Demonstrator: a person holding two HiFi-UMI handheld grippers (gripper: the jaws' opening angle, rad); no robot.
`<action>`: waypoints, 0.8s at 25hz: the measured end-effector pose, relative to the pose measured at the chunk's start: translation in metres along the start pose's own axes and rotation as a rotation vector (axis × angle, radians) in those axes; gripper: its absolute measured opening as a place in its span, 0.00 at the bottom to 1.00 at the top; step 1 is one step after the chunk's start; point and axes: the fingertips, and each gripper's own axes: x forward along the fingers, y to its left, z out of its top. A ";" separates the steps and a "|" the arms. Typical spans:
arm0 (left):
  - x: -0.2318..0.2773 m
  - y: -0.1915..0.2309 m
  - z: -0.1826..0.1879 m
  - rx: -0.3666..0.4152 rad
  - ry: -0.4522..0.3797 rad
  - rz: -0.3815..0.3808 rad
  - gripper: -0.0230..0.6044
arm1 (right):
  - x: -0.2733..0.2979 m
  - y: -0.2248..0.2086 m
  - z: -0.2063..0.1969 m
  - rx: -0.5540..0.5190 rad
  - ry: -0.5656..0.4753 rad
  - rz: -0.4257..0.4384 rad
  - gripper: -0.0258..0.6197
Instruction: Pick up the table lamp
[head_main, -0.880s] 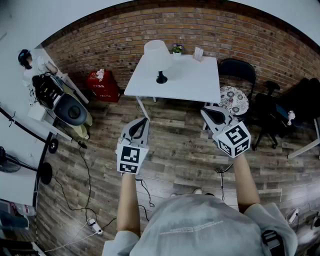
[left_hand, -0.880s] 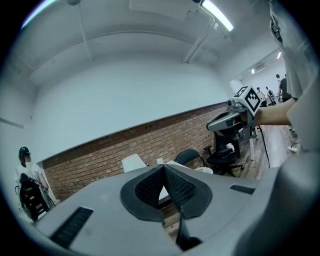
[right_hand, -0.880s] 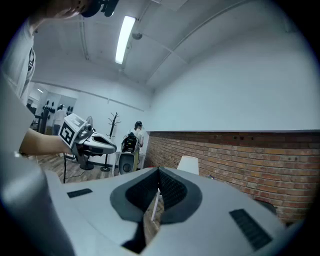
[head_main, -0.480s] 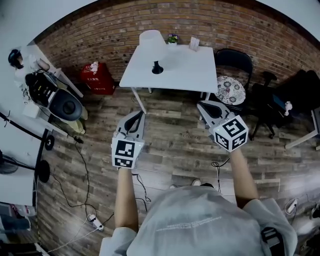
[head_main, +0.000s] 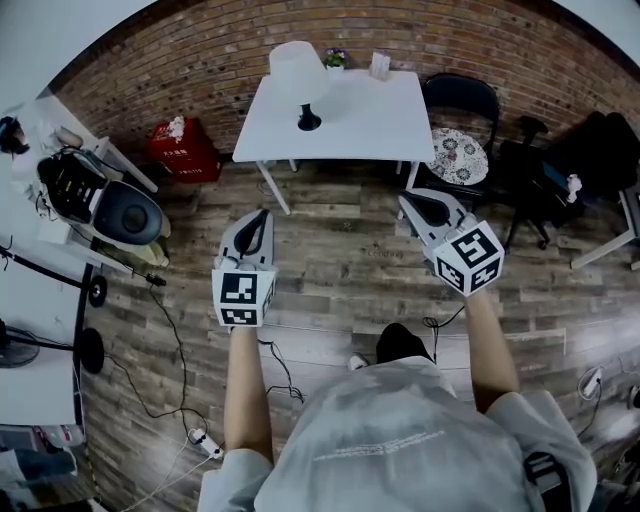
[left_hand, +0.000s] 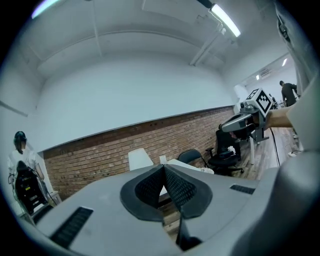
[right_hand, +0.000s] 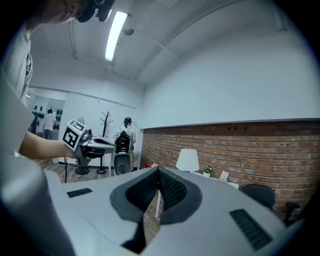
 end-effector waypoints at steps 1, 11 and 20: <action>-0.001 0.000 0.001 -0.005 -0.017 -0.013 0.05 | 0.000 0.002 -0.001 0.000 0.002 -0.004 0.04; 0.008 0.013 -0.020 -0.014 -0.026 -0.046 0.27 | 0.020 0.011 -0.004 -0.036 -0.006 -0.008 0.04; 0.058 0.050 -0.041 -0.049 0.006 -0.029 0.29 | 0.071 -0.027 -0.023 -0.010 0.035 -0.035 0.04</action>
